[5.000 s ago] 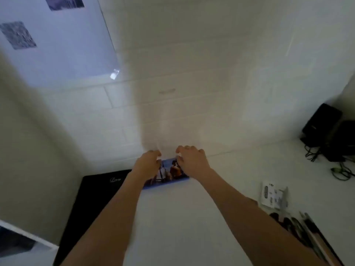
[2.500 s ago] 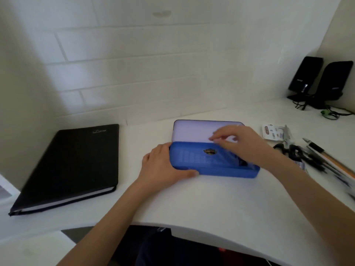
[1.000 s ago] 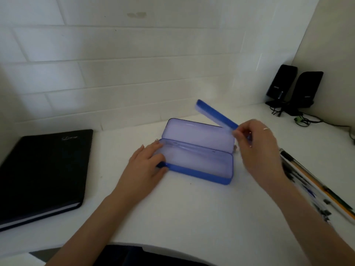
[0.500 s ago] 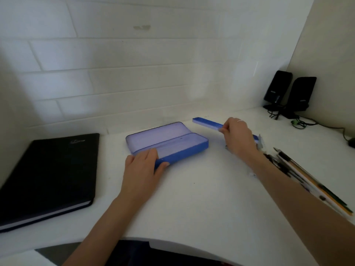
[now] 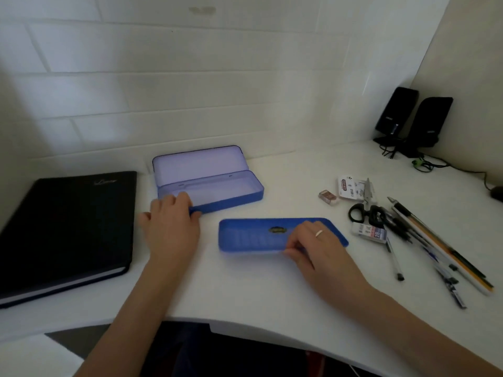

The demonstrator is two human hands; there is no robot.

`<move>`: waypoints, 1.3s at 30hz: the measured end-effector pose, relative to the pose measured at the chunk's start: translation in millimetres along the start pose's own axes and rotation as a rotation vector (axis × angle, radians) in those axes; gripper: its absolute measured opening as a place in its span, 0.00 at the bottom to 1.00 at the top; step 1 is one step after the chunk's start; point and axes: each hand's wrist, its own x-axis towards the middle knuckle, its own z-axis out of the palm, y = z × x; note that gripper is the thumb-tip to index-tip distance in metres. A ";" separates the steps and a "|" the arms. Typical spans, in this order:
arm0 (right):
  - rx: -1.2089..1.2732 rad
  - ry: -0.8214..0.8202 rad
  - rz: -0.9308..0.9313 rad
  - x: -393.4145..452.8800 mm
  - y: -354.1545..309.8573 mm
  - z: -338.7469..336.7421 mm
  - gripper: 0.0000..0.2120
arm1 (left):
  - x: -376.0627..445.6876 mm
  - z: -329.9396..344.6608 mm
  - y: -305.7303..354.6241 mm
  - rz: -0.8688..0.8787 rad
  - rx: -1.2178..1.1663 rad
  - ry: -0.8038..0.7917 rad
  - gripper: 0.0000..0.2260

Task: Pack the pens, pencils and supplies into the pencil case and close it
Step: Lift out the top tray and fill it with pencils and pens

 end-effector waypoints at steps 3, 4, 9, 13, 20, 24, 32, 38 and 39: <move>0.010 -0.107 -0.035 -5.1 -0.2 4.9 0.05 | 1.8 -0.3 -5.4 -0.028 -0.053 -0.021 0.04; 0.043 -0.135 -0.029 -5.4 0.9 6.1 0.06 | 0.7 -0.2 -3.7 -0.019 -0.056 -0.017 0.03; 0.172 -0.077 0.022 -0.3 10.1 -0.7 0.06 | -7.0 -8.4 13.1 0.182 -0.218 0.117 0.07; 0.064 0.190 0.181 16.8 49.0 -27.2 0.04 | -19.8 -10.3 23.1 0.464 -0.482 -0.237 0.13; -0.270 0.273 0.681 -3.5 129.8 -68.9 0.11 | -17.4 -6.8 21.8 0.482 -0.551 -0.502 0.25; -0.334 0.239 0.863 -15.8 141.5 -70.6 0.13 | -14.4 -6.1 24.0 0.506 -0.549 -0.574 0.29; 0.041 0.316 0.764 -15.7 140.5 -69.8 0.06 | -12.9 -5.0 24.3 0.555 -0.377 -0.633 0.38; 0.073 0.300 0.789 -19.3 145.3 -72.4 0.10 | -13.5 -5.1 23.9 0.548 -0.386 -0.630 0.38; 0.047 0.303 0.799 -20.7 148.0 -73.7 0.10 | -13.6 -5.1 23.9 0.546 -0.389 -0.631 0.38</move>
